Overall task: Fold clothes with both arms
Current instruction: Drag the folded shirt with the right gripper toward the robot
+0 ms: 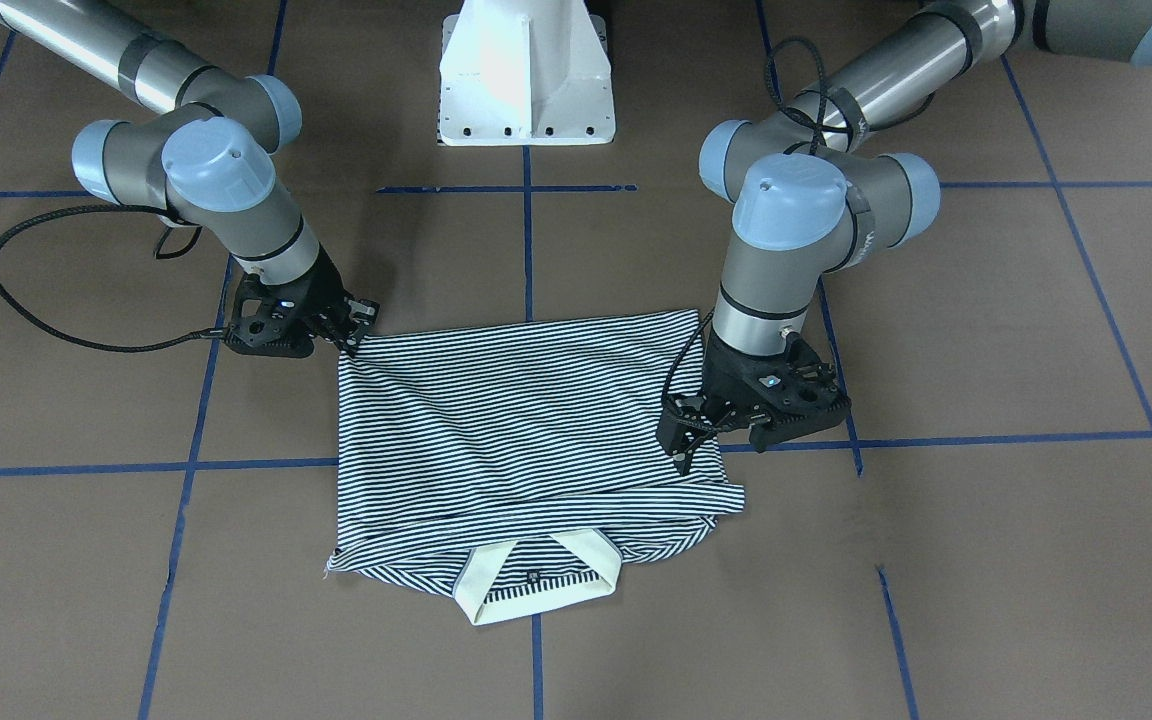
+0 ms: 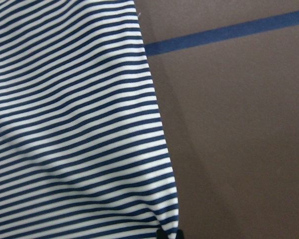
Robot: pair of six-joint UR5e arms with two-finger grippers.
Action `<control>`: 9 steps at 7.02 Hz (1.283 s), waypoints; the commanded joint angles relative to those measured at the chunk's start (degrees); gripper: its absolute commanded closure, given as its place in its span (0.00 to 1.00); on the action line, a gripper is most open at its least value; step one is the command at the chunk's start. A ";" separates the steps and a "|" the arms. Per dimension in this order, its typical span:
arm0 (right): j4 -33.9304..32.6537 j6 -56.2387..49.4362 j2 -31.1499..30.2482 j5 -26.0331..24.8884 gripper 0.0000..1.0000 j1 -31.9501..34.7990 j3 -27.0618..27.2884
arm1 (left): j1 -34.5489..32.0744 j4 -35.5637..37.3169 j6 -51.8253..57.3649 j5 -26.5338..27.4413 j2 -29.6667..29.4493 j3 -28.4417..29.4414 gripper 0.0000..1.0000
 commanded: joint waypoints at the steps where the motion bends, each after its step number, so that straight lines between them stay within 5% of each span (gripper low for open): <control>1: -0.86 0.87 -12.13 1.70 1.00 -5.33 11.64 | 1.33 -0.01 -1.93 0.24 0.05 -0.60 0.00; 3: -6.63 8.14 -19.64 3.02 1.00 -15.51 22.54 | 2.29 -0.01 -2.55 0.51 0.05 -0.87 0.00; 5: -7.10 14.47 -22.99 2.85 1.00 -24.58 26.00 | 2.82 0.07 -3.35 0.59 0.05 -2.09 0.00; 6: -7.10 17.72 -23.26 2.50 0.01 -26.27 26.71 | 2.91 0.07 -3.43 0.51 0.14 -2.45 0.00; 9: -6.40 19.78 -17.77 1.88 0.00 -16.32 27.69 | 10.87 3.75 -9.04 -0.02 4.07 -11.02 0.00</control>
